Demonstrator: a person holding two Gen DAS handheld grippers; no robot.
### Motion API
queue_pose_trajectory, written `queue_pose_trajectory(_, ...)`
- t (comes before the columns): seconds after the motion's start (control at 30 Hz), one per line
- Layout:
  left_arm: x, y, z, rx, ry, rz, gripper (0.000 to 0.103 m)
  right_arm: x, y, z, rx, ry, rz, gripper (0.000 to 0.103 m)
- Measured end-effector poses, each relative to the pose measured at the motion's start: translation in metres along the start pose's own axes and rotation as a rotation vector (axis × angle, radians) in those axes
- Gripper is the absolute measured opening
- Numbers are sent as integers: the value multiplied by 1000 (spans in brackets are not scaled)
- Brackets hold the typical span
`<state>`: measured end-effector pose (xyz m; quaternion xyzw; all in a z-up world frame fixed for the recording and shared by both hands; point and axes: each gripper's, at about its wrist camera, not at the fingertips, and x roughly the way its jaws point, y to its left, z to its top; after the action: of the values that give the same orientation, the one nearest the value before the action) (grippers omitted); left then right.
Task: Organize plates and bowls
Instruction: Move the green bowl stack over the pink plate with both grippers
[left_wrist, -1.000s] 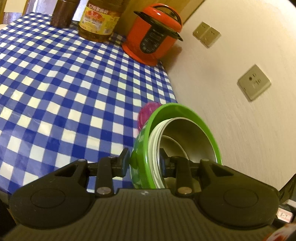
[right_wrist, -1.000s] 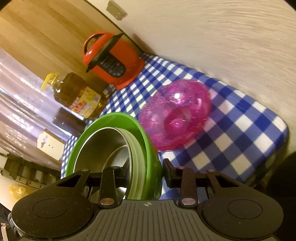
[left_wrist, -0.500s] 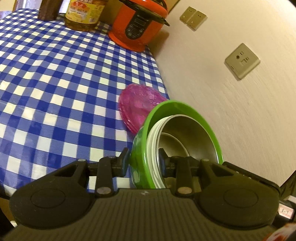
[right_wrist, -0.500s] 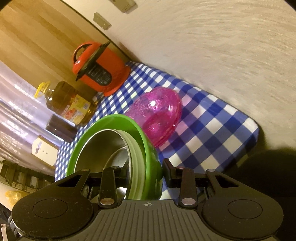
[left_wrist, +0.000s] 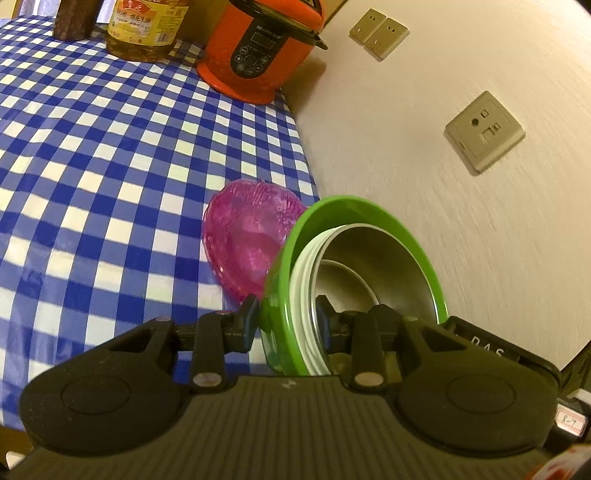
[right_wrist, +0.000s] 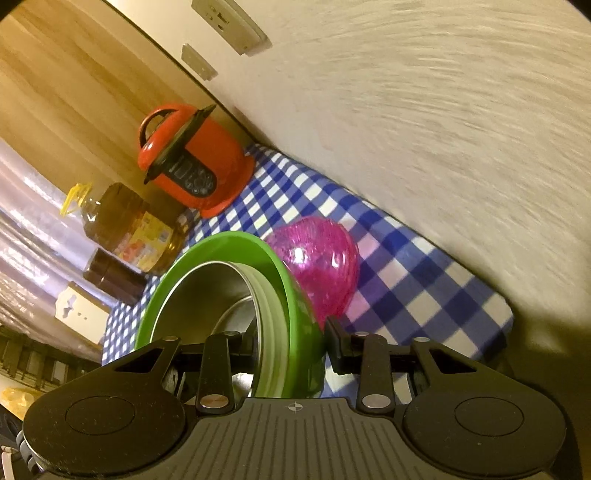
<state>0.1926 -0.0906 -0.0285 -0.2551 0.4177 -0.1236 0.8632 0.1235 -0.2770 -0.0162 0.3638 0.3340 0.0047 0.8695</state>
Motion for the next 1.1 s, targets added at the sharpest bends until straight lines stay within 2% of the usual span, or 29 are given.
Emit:
queue_pose_trajectory(0.4, 38, 1, 33, 6, 14, 11, 29, 39, 1, 26, -7, 8, -13, 34)
queue_pose_trajectory(1.1, 98, 11, 67, 31, 78, 41, 28, 98, 8, 53, -43, 39, -53, 34)
